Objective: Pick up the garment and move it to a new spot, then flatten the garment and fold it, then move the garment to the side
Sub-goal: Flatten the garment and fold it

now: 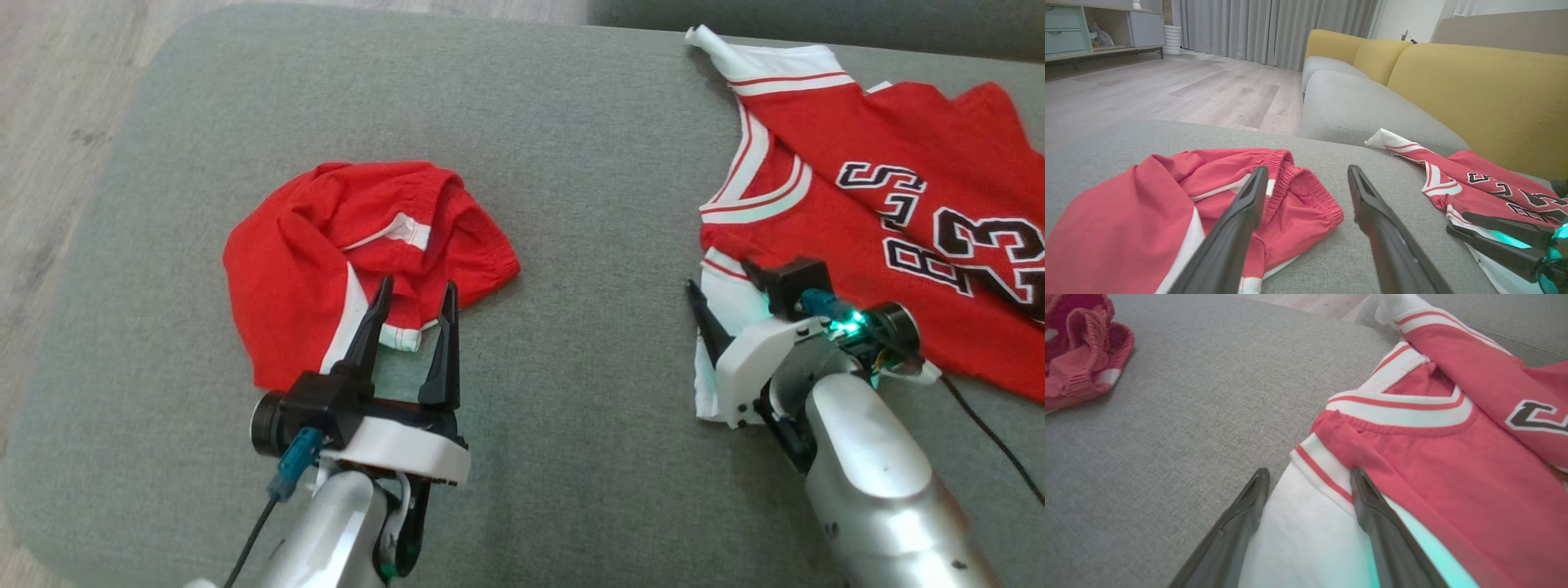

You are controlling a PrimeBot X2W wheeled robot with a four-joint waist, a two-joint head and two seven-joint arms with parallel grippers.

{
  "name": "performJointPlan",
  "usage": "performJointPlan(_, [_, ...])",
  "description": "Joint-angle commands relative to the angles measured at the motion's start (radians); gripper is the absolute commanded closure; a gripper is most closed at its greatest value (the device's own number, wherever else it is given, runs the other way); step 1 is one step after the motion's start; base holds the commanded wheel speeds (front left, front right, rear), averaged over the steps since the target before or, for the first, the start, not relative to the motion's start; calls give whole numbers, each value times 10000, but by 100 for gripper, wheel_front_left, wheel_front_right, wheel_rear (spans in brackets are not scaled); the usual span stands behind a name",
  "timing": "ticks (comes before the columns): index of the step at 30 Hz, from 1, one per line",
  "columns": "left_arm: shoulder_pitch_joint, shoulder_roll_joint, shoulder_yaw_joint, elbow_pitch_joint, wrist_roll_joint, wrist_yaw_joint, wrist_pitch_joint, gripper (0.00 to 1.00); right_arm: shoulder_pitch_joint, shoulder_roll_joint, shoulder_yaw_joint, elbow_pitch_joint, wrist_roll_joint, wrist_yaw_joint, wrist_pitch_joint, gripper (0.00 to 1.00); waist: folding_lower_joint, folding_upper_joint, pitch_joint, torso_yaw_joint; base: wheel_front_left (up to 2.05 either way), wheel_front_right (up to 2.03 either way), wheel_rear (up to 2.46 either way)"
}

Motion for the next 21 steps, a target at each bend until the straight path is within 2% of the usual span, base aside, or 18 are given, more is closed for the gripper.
performJointPlan(1, [-432, 70, 256, -278, -25, 90, -97, 0, -311, 49, 98, 38, -52, -7, -43, 0, -1, 0, 30, 50, 0, 0, 0])
performJointPlan(3, [-436, 70, 251, -276, -23, 86, -97, 0, -335, 49, 101, 203, 18, -7, -19, 3, -1, 0, 33, 69, 0, 0, 0])
performJointPlan(4, [-440, 70, 245, -272, -22, 84, -97, 0, -358, 49, 125, 357, 136, -7, -4, 81, -1, 0, 34, 82, 0, 0, 0])
performJointPlan(5, [-445, 70, 241, -266, -20, 91, -97, 0, -393, 49, 186, 481, 247, -7, -30, 100, -1, 0, 34, 88, 0, 0, 0])
performJointPlan(9, [-472, 70, 245, -254, -13, 117, -97, 0, -575, 49, 800, 688, 994, -7, -447, 100, -1, 0, 25, 53, 0, 0, 0])
performJointPlan(15, [-530, 70, 277, -220, 15, 107, -97, 0, -1025, 49, 2402, 349, 2423, -7, -1288, 100, -1, 0, -5, -69, 0, 0, 0])
performJointPlan(21, [-555, 70, 275, -169, 2, 109, -97, 0, -1391, 49, 3853, 68, 3635, -7, -1528, 100, -1, 0, -96, -123, 0, 0, 0])
